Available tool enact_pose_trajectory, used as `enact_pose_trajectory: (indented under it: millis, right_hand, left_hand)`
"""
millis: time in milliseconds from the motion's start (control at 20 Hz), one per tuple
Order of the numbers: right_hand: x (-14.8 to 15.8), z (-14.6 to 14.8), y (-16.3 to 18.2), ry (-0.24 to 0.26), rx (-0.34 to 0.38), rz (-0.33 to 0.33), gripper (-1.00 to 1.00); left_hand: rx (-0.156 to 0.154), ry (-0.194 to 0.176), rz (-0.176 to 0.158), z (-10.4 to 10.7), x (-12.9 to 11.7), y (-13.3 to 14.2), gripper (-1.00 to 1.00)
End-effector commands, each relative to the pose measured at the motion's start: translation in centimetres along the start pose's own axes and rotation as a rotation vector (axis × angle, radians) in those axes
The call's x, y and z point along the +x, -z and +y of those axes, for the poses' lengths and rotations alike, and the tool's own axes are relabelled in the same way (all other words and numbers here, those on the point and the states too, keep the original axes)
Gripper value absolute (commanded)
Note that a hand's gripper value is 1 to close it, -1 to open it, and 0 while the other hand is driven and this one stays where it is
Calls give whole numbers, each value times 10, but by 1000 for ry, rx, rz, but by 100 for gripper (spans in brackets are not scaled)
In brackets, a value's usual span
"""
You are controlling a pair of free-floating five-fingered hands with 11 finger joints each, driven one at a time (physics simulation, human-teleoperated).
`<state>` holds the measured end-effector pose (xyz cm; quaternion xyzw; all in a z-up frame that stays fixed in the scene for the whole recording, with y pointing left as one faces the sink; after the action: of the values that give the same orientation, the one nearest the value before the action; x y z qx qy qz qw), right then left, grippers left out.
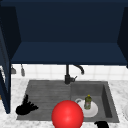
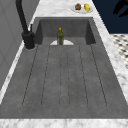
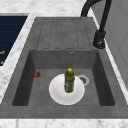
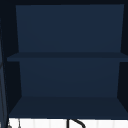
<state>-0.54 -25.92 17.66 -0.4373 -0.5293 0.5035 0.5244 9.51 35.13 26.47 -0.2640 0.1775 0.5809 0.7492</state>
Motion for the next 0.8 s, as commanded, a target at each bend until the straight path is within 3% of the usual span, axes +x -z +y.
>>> enact_pose_trajectory:
  millis: [0, 750]
  right_hand:
    - [0, 0, 0, 0, 0, 0, 0]
    - [0, 0, 0, 0, 0, 0, 0]
  left_hand:
    - [123, -29, 62, 1, 2, 2, -100]
    - [118, -49, 74, 2, 6, 8, -100]
